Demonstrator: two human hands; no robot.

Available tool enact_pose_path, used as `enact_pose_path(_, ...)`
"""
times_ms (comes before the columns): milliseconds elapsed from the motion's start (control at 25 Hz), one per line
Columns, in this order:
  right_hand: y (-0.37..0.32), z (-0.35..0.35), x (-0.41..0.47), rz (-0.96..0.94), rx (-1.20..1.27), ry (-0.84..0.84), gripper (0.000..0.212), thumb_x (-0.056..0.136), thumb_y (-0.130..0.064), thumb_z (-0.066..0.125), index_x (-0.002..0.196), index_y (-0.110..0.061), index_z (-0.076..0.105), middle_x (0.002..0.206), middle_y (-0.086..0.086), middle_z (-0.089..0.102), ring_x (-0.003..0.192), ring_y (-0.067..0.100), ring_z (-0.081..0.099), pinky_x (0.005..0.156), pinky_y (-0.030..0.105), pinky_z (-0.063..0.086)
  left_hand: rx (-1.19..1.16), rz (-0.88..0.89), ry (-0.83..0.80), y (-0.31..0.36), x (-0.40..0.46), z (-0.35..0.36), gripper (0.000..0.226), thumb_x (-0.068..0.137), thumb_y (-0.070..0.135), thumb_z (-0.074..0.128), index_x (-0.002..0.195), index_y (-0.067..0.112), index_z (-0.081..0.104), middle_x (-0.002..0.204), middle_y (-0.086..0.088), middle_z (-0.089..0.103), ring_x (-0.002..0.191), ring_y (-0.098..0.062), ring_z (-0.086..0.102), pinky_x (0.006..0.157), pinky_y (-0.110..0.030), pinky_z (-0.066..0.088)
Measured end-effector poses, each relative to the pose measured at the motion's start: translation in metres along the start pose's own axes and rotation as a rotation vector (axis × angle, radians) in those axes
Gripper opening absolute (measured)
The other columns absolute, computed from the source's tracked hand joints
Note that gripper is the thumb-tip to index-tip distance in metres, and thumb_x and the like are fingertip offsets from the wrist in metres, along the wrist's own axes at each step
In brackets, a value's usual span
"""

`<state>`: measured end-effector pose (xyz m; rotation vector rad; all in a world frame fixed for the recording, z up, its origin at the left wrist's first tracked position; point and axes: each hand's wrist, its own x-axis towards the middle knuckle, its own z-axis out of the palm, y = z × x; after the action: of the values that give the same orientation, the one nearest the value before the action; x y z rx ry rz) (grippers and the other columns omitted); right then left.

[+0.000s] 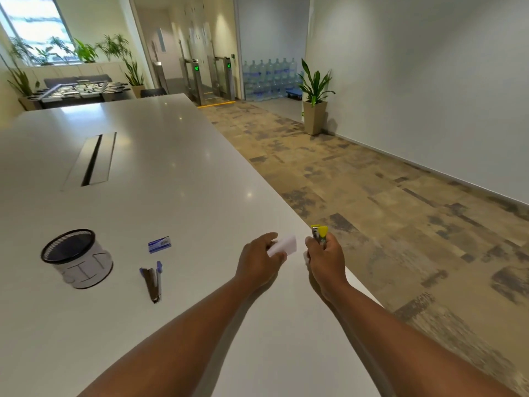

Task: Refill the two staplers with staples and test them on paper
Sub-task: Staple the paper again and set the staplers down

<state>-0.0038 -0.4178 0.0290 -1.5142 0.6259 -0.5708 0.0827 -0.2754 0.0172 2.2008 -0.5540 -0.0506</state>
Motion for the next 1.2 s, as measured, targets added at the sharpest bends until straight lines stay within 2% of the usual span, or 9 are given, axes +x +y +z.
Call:
enact_pose_path(240,-0.021,0.061,-0.044,0.073,0.151,-0.289,0.017,0.101,-0.036,0.061,0.098,-0.019,0.064,0.075,0.0,0.065,0.064,0.016,0.058,0.056,0.031,0.047,-0.64,-0.263,-0.038,-0.01,-0.038,-0.095,0.018,0.089,0.034,0.075,0.106,0.03,0.072,0.103,0.001,0.076,0.087,-0.016,0.074,0.069,-0.027,0.06)
enact_pose_path(320,-0.031,0.084,-0.059,0.038,0.202,-0.429,0.011,0.103,-0.028,0.059,0.11,-0.028,0.068,0.084,-0.008,0.073,0.07,0.009,0.066,0.056,0.023,0.049,-0.706,-0.338,-0.073,-0.012,-0.049,-0.131,0.018,0.093,0.032,0.072,0.109,0.025,0.074,0.098,-0.003,0.075,0.08,-0.016,0.071,0.066,-0.027,0.057)
enact_pose_path(440,-0.047,0.113,-0.074,-0.003,0.193,-0.587,0.027,0.102,-0.026,0.06,0.126,-0.039,0.064,0.1,-0.014,0.075,0.08,-0.002,0.068,0.06,0.019,0.051,-0.727,-0.372,-0.116,-0.023,-0.066,-0.177,0.022,0.094,0.028,0.072,0.111,0.016,0.076,0.091,-0.008,0.071,0.07,-0.015,0.063,0.062,-0.027,0.055)
enact_pose_path(520,-0.054,0.131,-0.082,-0.039,0.128,-0.657,0.025,0.099,-0.025,0.064,0.123,-0.033,0.068,0.092,-0.011,0.072,0.073,0.0,0.063,0.058,0.02,0.045,-0.705,-0.363,-0.145,-0.031,-0.079,-0.202,0.026,0.092,0.029,0.074,0.111,0.012,0.077,0.086,-0.006,0.069,0.065,-0.014,0.061,0.06,-0.026,0.054)
enact_pose_path(720,-0.056,0.162,-0.098,0.036,0.122,-0.588,0.004,0.092,-0.019,0.071,0.089,-0.022,0.071,0.069,-0.009,0.064,0.06,0.008,0.056,0.053,0.025,0.042,-0.809,-0.301,-0.088,-0.043,-0.107,-0.238,0.084,0.062,0.07,0.081,0.128,0.021,0.064,0.103,-0.002,0.076,0.082,-0.019,0.069,0.069,-0.029,0.054)
enact_pose_path(840,-0.054,0.175,-0.104,0.155,0.189,-0.575,0.005,0.092,-0.021,0.072,0.092,-0.023,0.069,0.069,-0.009,0.065,0.06,0.008,0.059,0.058,0.029,0.046,-0.792,-0.234,0.026,-0.053,-0.118,-0.236,0.061,0.074,0.031,0.09,0.126,0.019,0.06,0.107,0.0,0.079,0.099,-0.023,0.075,0.084,-0.035,0.059)
enact_pose_path(920,-0.054,0.179,-0.107,0.17,0.174,-0.588,0.007,0.092,-0.022,0.072,0.087,-0.024,0.067,0.07,-0.007,0.066,0.06,0.009,0.059,0.06,0.031,0.046,-0.746,-0.26,0.18,-0.057,-0.116,-0.232,0.037,0.083,0.007,0.081,0.116,0.01,0.063,0.082,0.006,0.076,0.083,-0.018,0.072,0.084,-0.037,0.059)
enact_pose_path(1080,-0.06,0.182,-0.105,-0.016,0.147,-0.474,0.015,0.094,-0.034,0.071,0.082,-0.025,0.066,0.071,-0.009,0.061,0.057,0.007,0.049,0.055,0.022,0.042,-0.586,-0.272,0.289,-0.061,-0.113,-0.24,0.007,0.092,0.01,0.072,0.096,0.015,0.075,0.068,0.003,0.068,0.06,-0.01,0.056,0.064,-0.027,0.053)
enact_pose_path(1200,-0.075,0.183,-0.098,-0.152,0.181,-0.519,0.008,0.091,-0.031,0.075,0.097,-0.024,0.074,0.079,-0.016,0.073,0.071,-0.001,0.065,0.063,0.011,0.05,-0.461,-0.25,0.271,-0.061,-0.114,-0.246,0.021,0.096,0.011,0.066,0.089,0.027,0.077,0.08,0.004,0.078,0.068,-0.009,0.065,0.065,-0.026,0.056)
